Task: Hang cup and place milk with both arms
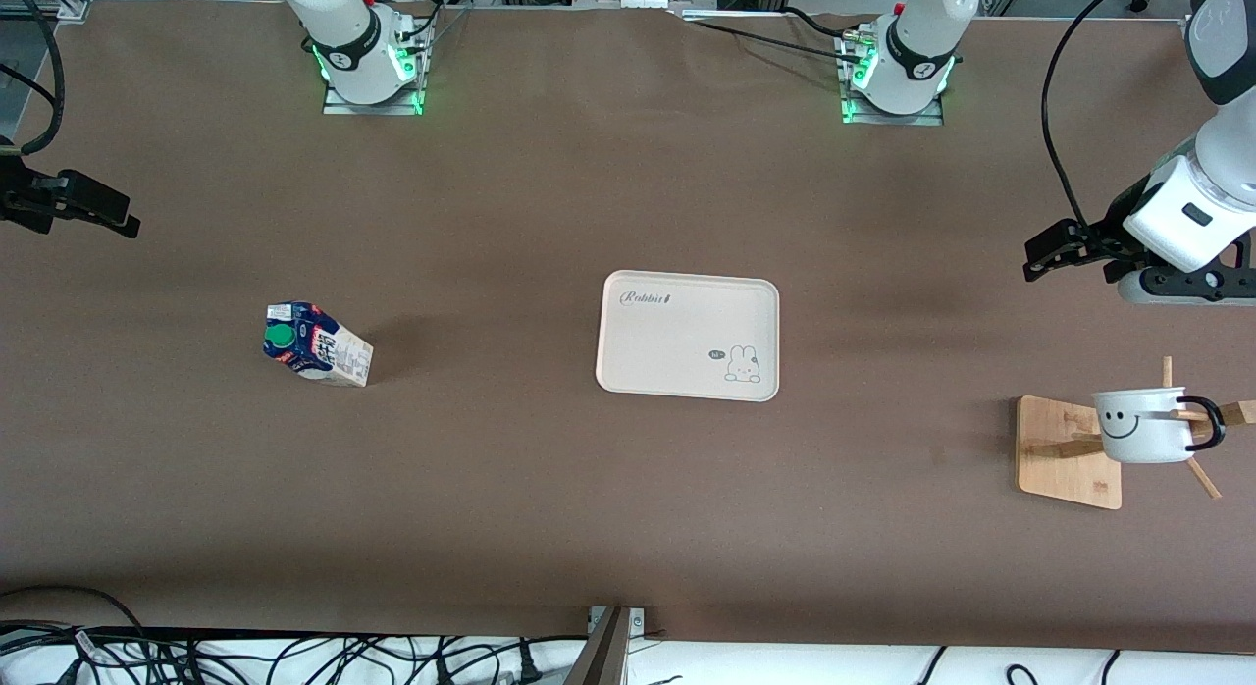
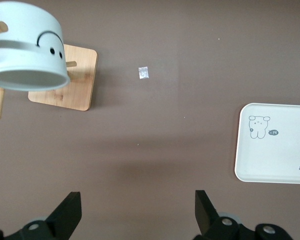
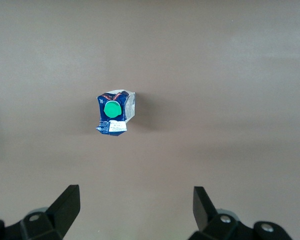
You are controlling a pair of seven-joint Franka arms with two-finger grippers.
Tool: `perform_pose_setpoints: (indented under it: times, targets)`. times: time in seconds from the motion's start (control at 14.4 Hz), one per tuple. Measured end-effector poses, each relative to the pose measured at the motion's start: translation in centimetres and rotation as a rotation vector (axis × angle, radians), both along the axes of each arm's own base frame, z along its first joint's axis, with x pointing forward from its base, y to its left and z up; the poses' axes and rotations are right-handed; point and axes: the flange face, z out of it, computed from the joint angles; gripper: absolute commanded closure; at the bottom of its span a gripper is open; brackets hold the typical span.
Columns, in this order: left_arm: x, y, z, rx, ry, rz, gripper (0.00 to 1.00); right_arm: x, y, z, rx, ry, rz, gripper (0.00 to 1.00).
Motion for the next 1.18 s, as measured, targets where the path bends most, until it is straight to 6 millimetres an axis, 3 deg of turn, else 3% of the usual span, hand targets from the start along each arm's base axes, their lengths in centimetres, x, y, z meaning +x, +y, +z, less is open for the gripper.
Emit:
perform_pose_setpoints:
  times: [0.28, 0.69, 1.18]
  targets:
    - [-0.1, -0.1, 0.1, 0.000, 0.011, -0.002, 0.00, 0.0, -0.1, 0.0, -0.004, 0.000, -0.002, 0.00]
    - [0.3, 0.9, 1.9, 0.000, -0.025, 0.015, 0.00, 0.0, -0.2, 0.0, -0.004, 0.000, -0.002, 0.00]
    - [0.6, 0.8, 1.2, 0.001, -0.012, 0.013, 0.00, 0.0, -0.2, 0.0, -0.004, 0.000, -0.002, 0.00]
